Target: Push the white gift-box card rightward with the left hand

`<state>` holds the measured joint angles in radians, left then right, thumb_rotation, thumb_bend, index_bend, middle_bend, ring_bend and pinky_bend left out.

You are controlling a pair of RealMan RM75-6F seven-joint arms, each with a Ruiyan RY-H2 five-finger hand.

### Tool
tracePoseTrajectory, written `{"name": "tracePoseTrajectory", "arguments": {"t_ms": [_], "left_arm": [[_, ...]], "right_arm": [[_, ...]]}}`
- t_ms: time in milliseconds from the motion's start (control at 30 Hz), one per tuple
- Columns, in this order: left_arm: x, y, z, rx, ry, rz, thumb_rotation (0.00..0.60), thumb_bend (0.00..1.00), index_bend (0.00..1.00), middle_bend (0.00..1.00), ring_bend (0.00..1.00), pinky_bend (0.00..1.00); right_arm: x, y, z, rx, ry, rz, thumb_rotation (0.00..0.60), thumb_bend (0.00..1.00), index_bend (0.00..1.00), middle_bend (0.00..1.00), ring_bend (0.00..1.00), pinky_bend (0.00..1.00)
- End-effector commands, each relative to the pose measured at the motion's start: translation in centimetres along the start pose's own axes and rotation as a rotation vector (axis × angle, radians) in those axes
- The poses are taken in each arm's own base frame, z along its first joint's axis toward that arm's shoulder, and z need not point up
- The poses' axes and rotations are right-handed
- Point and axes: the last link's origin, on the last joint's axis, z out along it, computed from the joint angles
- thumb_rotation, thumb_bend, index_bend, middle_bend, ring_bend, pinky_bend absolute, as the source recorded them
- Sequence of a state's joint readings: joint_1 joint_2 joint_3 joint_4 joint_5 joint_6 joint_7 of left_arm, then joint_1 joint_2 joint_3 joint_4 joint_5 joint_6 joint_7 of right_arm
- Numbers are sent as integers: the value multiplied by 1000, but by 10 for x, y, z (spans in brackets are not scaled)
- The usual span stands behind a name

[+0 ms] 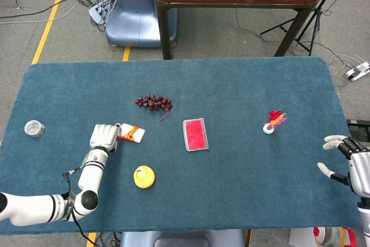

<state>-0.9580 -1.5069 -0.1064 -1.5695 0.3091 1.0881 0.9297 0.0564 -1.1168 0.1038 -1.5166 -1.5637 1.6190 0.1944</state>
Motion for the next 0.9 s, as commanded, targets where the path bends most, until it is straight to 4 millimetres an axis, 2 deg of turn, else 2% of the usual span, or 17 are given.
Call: {"name": "tracePoseTrajectory", "arguments": {"t_ms": [33, 900], "left_arm": [[0, 4, -2, -12, 3, 4, 600, 481, 225, 1000, 972, 1000], [-2, 36, -27, -131, 25, 25, 600, 481, 225, 1000, 972, 1000]], "right_arm": [[1, 0, 0, 0, 3, 2, 600, 49, 488, 387, 337, 587], [2, 1, -1, -4, 9, 2, 600, 48, 488, 388, 337, 587]]}}
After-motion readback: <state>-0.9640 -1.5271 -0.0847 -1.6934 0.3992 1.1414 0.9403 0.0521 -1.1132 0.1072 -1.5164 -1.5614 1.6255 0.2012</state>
